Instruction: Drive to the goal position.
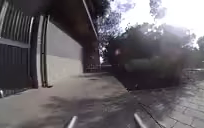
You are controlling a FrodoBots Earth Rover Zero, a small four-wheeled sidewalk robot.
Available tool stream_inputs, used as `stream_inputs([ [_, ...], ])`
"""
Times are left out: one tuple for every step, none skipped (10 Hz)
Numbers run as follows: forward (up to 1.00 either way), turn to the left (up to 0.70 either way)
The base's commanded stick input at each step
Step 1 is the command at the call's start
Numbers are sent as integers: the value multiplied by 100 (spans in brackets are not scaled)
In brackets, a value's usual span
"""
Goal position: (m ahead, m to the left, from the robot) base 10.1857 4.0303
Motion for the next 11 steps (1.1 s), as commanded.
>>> stream_inputs([
  [100,0],
  [100,0],
  [100,0],
  [100,0],
  [100,0],
  [100,0],
  [100,0],
  [100,0],
  [100,0],
  [100,0],
  [100,0],
])
